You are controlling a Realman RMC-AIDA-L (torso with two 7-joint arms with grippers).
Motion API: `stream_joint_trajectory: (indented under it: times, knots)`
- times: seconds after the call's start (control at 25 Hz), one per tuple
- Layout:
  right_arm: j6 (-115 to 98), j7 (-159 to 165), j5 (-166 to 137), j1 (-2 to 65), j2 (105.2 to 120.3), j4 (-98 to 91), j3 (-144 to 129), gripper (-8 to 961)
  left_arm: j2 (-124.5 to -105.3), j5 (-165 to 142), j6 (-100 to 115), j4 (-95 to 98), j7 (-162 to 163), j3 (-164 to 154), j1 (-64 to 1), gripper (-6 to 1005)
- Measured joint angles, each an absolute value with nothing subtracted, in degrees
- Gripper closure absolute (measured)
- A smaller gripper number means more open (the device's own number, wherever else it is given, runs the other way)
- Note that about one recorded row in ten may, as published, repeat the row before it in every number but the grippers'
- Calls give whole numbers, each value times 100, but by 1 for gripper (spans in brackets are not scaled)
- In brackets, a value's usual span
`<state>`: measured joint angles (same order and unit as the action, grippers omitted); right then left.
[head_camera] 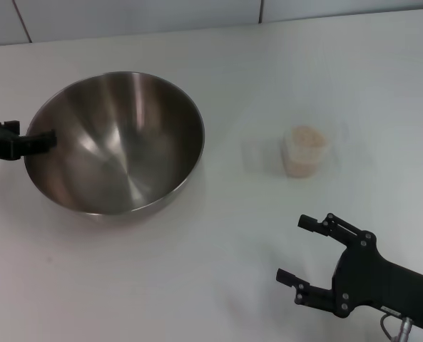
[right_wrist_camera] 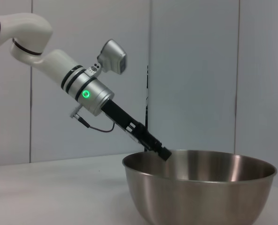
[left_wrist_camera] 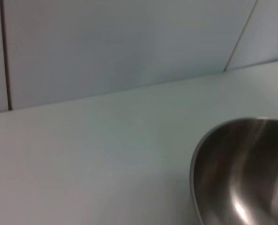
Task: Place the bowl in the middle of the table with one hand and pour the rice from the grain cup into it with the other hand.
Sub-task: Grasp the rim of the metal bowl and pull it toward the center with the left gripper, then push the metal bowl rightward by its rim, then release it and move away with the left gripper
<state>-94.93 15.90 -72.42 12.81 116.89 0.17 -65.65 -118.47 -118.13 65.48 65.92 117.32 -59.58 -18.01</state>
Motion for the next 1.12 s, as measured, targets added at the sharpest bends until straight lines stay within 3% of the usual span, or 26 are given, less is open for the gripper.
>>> stream_joint_trajectory:
  times: [0.76,0.84,1.12]
  knots:
    - [-9471,1594,-7244,1299,11680,18,-6565,121,-11838,-13220,6964,6561,12501,-6279,-2433,231]
    - [-9472,1596,-7244,1300,11680,18,-6565,121,-11841,-13315,7001,6561,12568,-6279,-2475,489]
    - [-9471,1597,-7242,1300,11680,18,-6565,121,-11831,-13390,7027,6564,12737,-6259,-2528,714]
